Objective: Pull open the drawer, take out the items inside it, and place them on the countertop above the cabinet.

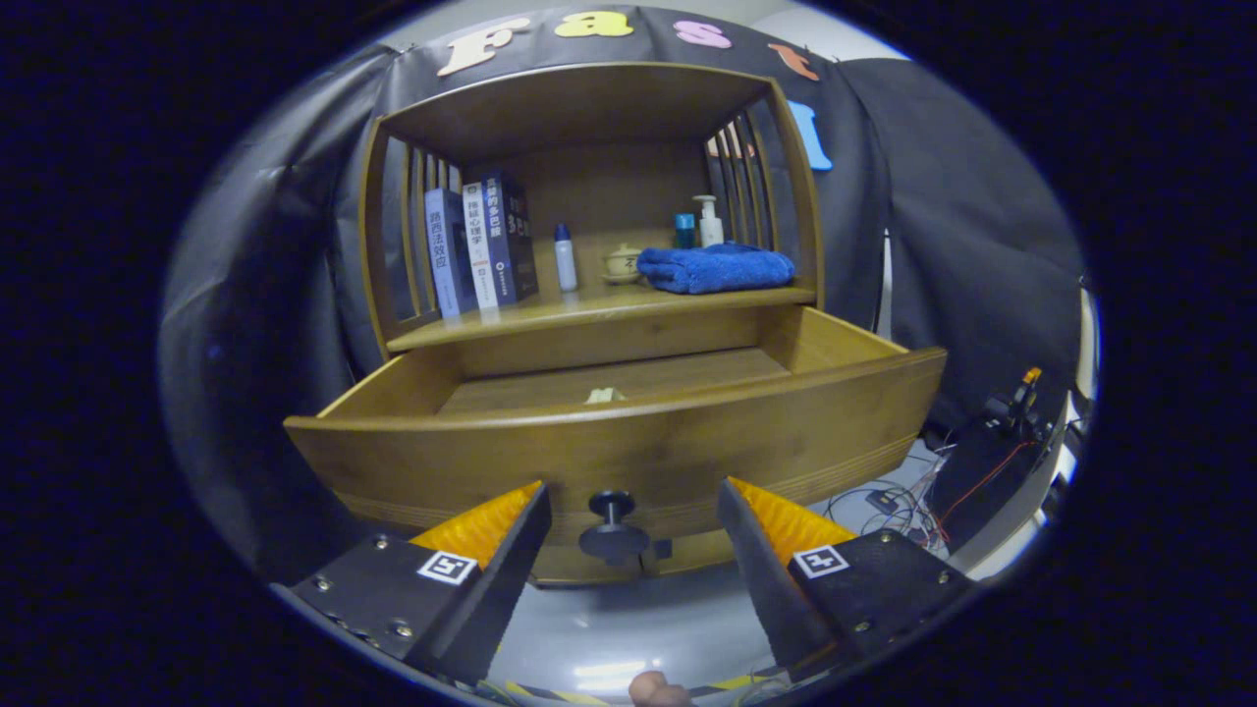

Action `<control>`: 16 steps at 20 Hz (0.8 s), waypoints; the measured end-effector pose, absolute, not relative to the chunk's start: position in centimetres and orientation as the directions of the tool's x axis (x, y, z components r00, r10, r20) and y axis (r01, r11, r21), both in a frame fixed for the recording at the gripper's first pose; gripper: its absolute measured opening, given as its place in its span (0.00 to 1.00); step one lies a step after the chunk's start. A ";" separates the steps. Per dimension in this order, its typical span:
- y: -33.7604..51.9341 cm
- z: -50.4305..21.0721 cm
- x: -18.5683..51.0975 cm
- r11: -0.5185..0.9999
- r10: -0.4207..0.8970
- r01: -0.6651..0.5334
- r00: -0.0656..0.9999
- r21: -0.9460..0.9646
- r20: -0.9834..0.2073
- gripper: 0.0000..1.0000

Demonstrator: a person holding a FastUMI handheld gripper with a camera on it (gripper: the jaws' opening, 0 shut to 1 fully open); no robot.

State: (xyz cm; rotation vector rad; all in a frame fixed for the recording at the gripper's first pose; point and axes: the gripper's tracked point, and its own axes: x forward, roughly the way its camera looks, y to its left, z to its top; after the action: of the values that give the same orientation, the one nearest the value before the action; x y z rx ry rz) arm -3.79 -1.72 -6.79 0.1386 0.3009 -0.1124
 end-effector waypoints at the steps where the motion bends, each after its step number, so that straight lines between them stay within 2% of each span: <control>1: -1.2 -5.8 -3.7 0.986 -0.068 0.109 0.952 0.124 -0.300 1.00; 9: -1.1 0.8 -1.6 0.998 -0.058 0.060 0.950 -0.002 -0.307 1.00; 13: -2.9 1.5 2.2 0.995 -0.096 0.079 0.928 -0.062 -0.360 1.00; 16: -2.5 0.9 4.7 0.998 -0.065 0.057 0.912 -0.032 -0.405 1.00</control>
State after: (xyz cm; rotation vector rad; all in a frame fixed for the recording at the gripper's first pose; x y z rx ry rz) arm 4.73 -2.51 0.85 -0.0195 0.4175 -0.0625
